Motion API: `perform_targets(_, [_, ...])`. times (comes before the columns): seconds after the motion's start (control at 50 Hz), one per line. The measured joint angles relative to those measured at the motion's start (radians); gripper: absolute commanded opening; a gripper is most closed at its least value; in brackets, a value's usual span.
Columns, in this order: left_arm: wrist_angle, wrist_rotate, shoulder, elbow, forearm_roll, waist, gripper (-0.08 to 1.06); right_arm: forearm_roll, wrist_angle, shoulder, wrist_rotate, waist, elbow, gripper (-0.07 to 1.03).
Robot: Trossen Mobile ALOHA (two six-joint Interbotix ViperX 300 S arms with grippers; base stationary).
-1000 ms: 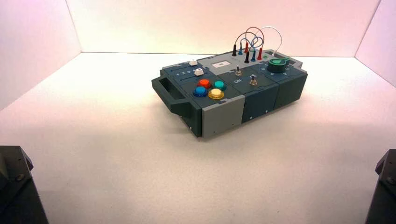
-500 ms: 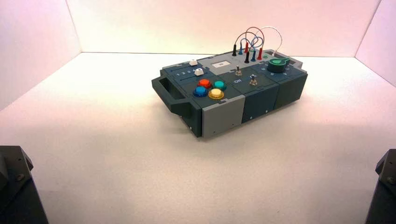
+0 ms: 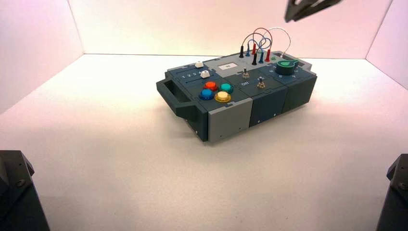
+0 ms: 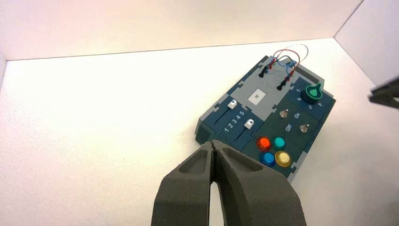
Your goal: Pull the blue wire.
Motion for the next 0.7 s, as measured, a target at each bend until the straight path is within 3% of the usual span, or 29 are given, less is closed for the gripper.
perform_targets(0.08, [-0.002,0.0,0.0,-0.002,0.0,0.0,-0.03,0.002,-0.003,0.063,0.008,-0.009,-0.037,0.35])
perform_targets(0.46, [-0.012,0.009,0.0,-0.048,0.0,0.0,-0.03,0.003,-0.018,0.344,0.018,-0.123,-0.143,0.35])
perform_targets(0.7, [-0.041,0.009,0.008,-0.06,0.0,0.0,-0.03,0.003,-0.028,0.44,0.017,-0.137,-0.206,0.35])
